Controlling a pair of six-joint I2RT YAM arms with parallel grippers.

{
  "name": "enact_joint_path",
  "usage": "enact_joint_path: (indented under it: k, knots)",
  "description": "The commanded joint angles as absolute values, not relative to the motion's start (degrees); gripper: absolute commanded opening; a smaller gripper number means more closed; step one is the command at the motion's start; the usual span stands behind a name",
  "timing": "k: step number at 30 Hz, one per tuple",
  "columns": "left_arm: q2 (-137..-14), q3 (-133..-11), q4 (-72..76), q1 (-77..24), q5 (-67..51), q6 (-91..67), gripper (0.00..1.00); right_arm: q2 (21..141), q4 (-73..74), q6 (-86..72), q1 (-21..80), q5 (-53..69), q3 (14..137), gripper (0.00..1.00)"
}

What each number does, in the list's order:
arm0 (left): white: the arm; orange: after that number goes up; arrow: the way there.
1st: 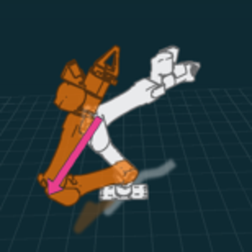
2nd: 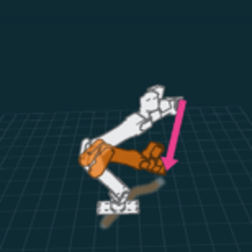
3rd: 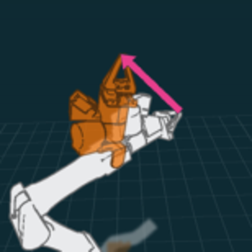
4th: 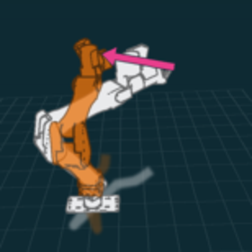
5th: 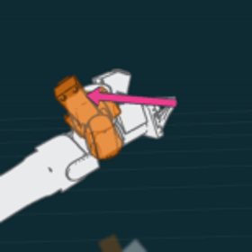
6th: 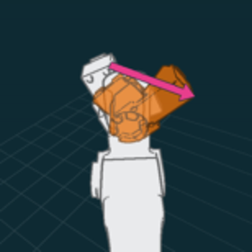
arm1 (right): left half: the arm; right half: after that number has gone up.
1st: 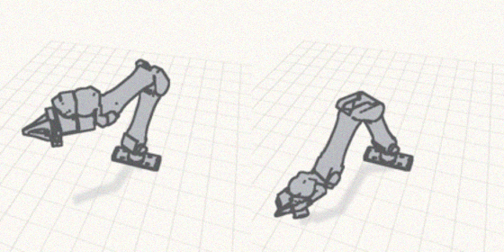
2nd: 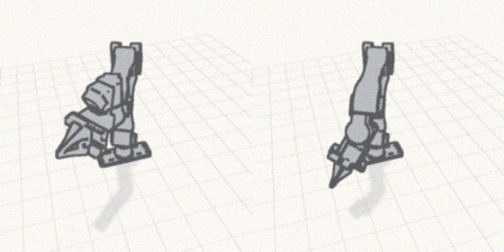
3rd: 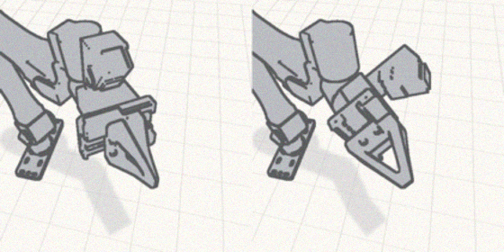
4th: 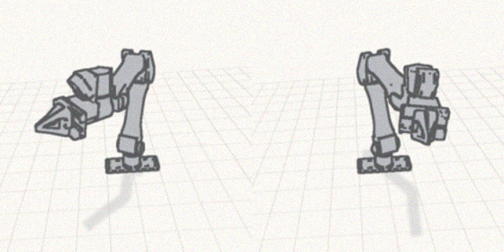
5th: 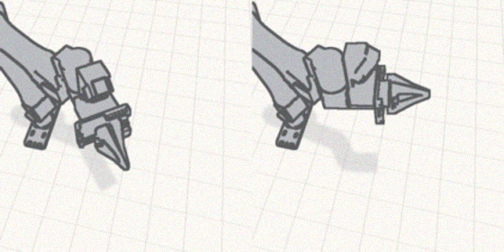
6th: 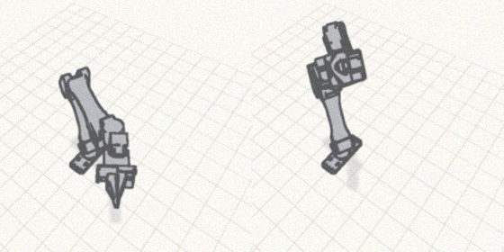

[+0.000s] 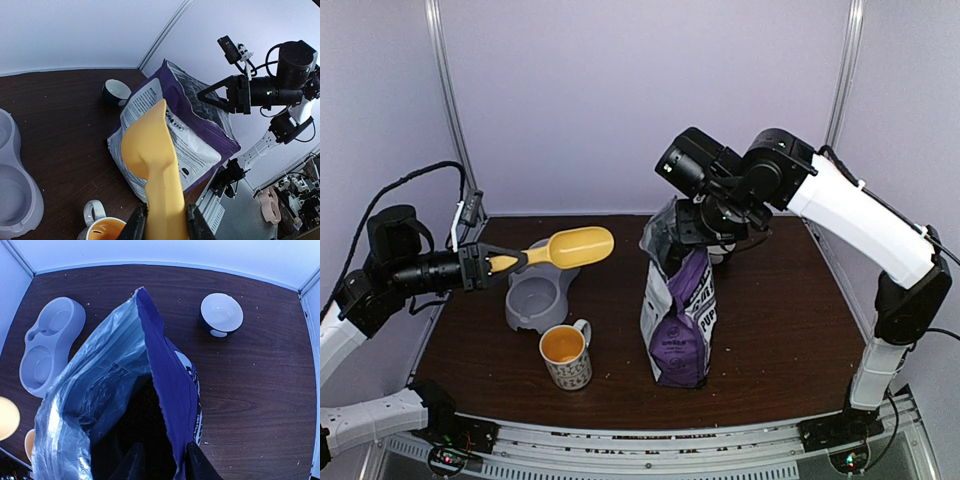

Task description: Serve the pet food

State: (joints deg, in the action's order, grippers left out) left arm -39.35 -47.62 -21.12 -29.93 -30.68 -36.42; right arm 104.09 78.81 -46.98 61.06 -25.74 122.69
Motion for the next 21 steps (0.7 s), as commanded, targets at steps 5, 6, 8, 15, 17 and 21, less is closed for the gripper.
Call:
enact_joint_path:
  k: [5, 6, 8, 15, 17, 21]
  knots:
    - [-39.73, -48.77, -18.70, -29.63, -33.71, -34.82, 0.01, 104.02, 82.46, -48.79, 60.75, -29.93, 124.34, 0.10]
    - [-39.73, -48.97, -18.98, -29.62, -33.56, -34.89, 0.01, 103.87, 82.19, -48.47, 60.55, -30.05, 124.24, 0.06]
    - [-39.65, -49.48, -19.60, -29.63, -33.42, -35.21, 0.01, 103.36, 81.36, -47.49, 60.08, -30.15, 124.19, 0.00]
    - [-37.81, -50.71, -21.23, -29.68, -31.73, -38.32, 0.01, 100.77, 76.29, -41.20, 58.54, -31.40, 123.59, 0.00]
    - [-36.83, -50.60, -21.57, -29.67, -30.79, -39.71, 0.01, 99.39, 74.40, -38.87, 57.88, -31.34, 122.98, 0.00]
    - [-34.60, -49.41, -21.60, -29.67, -29.03, -43.43, 0.01, 96.09, 70.35, -33.34, 55.84, -30.24, 122.05, 0.00]
